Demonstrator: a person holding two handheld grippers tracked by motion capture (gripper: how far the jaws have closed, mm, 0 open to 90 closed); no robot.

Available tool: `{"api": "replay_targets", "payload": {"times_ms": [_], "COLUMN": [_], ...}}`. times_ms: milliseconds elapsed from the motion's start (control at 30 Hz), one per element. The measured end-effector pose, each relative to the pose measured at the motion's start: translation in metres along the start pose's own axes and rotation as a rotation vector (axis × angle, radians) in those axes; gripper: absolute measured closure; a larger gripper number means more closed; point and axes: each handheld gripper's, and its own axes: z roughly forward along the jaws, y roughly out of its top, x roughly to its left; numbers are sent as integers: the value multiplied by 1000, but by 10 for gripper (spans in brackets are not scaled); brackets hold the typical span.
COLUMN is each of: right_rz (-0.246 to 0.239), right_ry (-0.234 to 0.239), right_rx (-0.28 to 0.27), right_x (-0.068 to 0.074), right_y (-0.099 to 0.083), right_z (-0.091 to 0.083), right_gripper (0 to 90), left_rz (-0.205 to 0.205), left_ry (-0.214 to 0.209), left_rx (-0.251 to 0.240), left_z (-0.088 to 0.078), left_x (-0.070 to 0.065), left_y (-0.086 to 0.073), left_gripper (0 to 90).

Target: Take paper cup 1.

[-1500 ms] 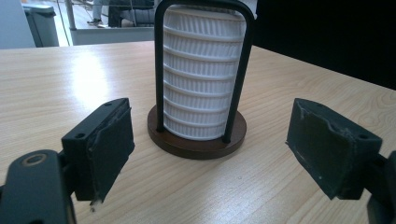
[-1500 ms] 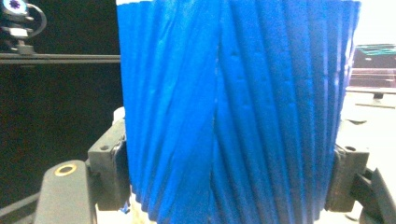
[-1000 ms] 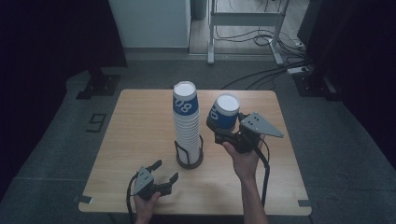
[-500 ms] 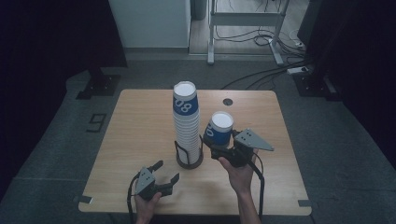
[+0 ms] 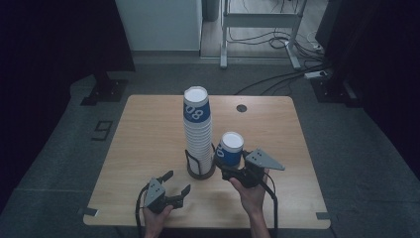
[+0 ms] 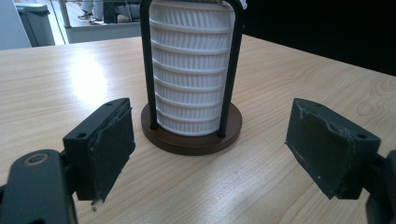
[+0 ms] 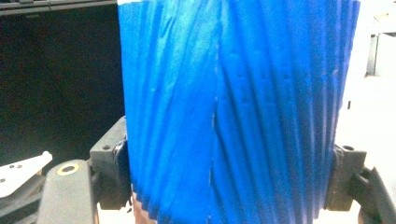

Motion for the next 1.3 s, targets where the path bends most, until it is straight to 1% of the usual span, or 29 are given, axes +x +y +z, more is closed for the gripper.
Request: {"api": "replay_targets", "payload": {"times_ms": [33, 200, 300, 367, 433, 500, 567, 633, 667, 700, 800, 900, 967, 1033, 1133, 1200, 1300], "right_rz": [3, 21, 11, 10, 26, 26, 33, 34, 42, 49, 60, 90, 112, 123, 159, 172, 192], "right_ry": [-3, 11, -4, -1, 4, 9, 17, 20, 27, 32, 42, 54, 63, 69, 90, 93, 101], "right_rx": [-1, 13, 27, 44, 45, 55, 64, 68, 64, 63, 64, 55, 51, 53, 57, 55, 60], "right_x": [0, -1, 0, 1, 1, 3, 4, 7, 8, 8, 11, 11, 11, 11, 10, 10, 11], "right_y": [-2, -11, -17, -22, -26, -30, -33, -37, -38, -40, -44, -48, -51, -54, -60, -63, -67], "right_z": [0, -2, 0, 1, 2, 4, 6, 7, 7, 7, 7, 5, 4, 3, 1, 0, -1], "right_gripper": [228, 229, 231, 231, 232, 231, 231, 231, 231, 231, 229, 229, 229, 228, 225, 224, 222], "left_rz": [4, 24, 26, 15, 21, 4, 6, -15, -21, -19, -1, 14, 20, 16, 12, 15, 8], "left_ry": [-2, -10, -24, -34, -26, -46, -57, -73, -84, -90, -100, -113, -132, -141, -156, -172, -180], "left_rx": [1, -1, 7, 6, -4, -4, -15, -28, -34, -37, -39, -50, -60, -61, -64, -67, -76], "left_z": [0, 0, 1, 0, -1, -1, -2, -3, -2, -2, 1, 3, 5, 8, 11, 12, 13], "left_x": [0, -2, -3, -3, -5, -3, -3, -4, -4, -6, -12, -17, -21, -25, -31, -33, -36], "left_y": [0, 0, 1, 1, 1, 2, 2, 3, 3, 4, 6, 8, 9, 9, 8, 8, 9], "left_gripper": [150, 154, 181, 180, 186, 194, 240, 225, 221, 225, 231, 241, 269, 254, 271, 299, 314]}}
